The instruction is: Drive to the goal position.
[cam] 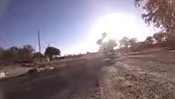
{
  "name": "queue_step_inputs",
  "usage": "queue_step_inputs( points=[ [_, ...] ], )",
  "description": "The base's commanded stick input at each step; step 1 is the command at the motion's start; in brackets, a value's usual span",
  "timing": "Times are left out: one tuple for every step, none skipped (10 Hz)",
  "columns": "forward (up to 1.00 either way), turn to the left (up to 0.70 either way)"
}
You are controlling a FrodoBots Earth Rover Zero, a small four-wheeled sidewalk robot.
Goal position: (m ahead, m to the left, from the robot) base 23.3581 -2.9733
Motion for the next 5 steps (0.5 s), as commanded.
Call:
queue_step_inputs(
  points=[
    [0.50, 0.00],
    [0.50, 0.00],
    [0.50, 0.00],
    [0.50, 0.00],
    [0.50, 0.00]
  ],
)
